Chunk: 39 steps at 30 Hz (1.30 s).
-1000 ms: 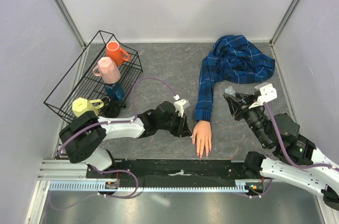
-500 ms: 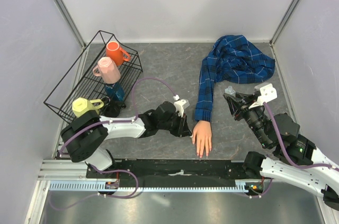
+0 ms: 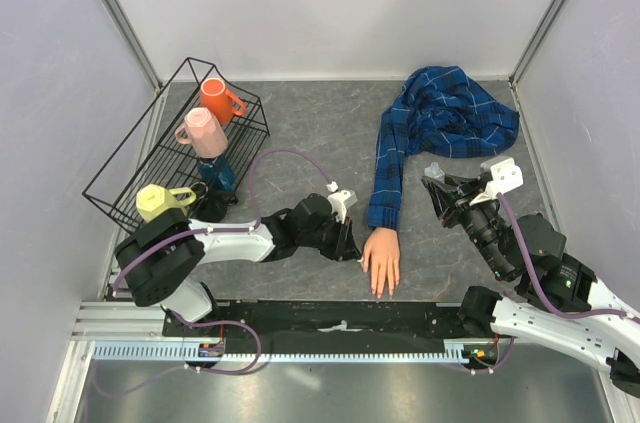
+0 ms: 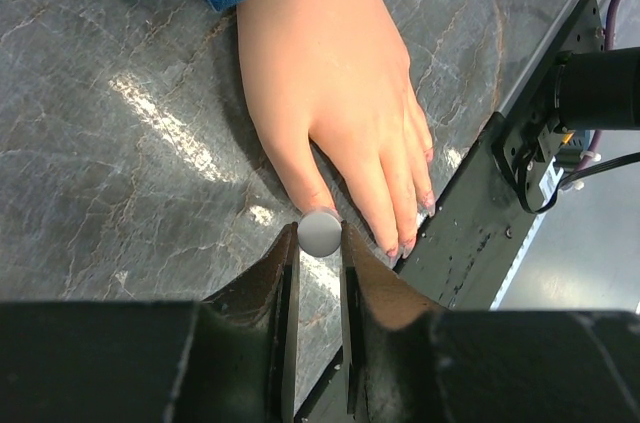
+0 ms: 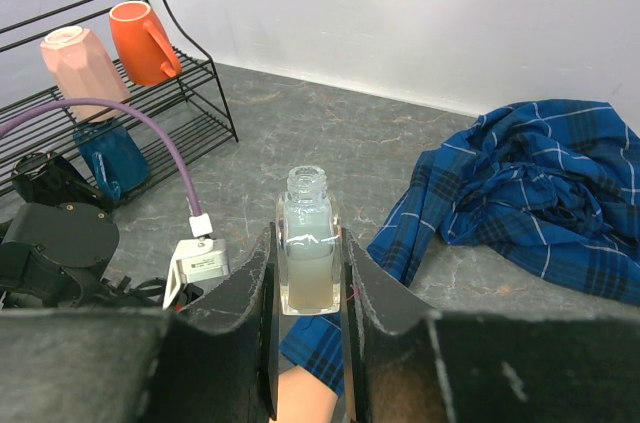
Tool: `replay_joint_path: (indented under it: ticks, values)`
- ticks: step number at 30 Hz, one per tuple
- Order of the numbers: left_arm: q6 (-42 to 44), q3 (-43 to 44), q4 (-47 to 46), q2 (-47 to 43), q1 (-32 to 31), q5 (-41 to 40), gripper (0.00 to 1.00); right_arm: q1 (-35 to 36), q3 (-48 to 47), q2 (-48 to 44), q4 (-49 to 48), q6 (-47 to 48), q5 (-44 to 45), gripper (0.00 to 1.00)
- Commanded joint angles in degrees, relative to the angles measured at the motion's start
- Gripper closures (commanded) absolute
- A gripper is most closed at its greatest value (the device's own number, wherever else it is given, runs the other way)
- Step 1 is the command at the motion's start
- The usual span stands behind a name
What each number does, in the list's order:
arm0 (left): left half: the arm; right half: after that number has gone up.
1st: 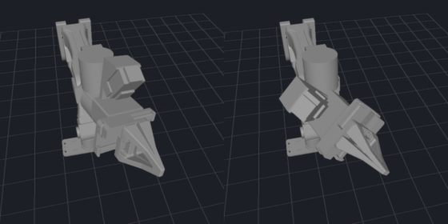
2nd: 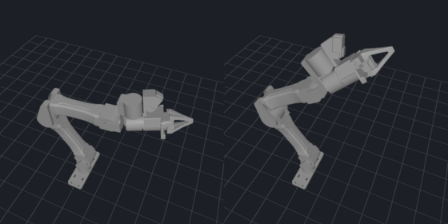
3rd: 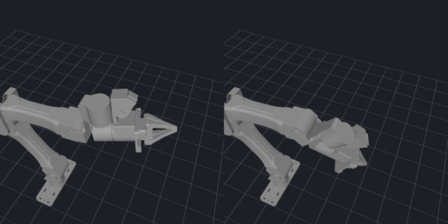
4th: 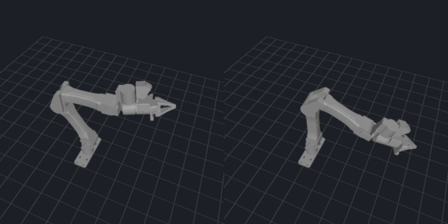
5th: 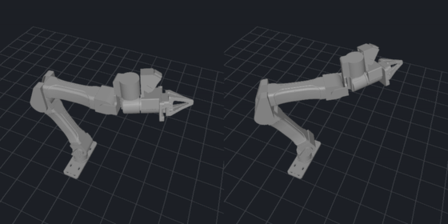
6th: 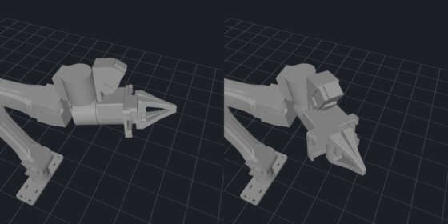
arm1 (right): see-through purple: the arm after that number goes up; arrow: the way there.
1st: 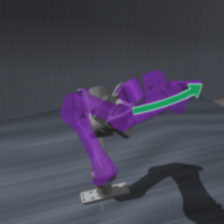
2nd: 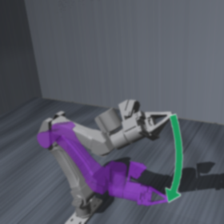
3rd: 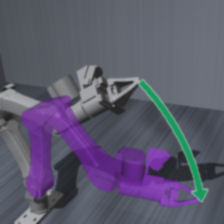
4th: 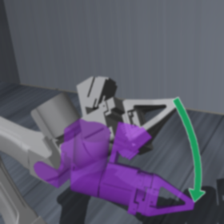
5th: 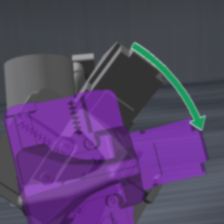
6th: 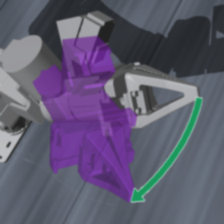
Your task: Paint the nails
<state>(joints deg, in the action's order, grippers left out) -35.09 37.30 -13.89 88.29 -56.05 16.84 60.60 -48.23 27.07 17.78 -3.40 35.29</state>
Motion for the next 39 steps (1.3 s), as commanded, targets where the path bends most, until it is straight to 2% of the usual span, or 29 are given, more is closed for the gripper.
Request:
replay_joint_path:
  ticks: [1,39]
  values:
    - [-1.47,-0.56,-4.12,-0.05,-0.55,0.65,0.98,0.13,0.06,-0.44,-1.08,-0.47,-0.66,1.00]
    - [-3.05,-1.79,-4.92,0.48,-1.78,0.83,0.98,0.05,-0.02,-0.44,-1.08,-0.38,-0.92,1.00]
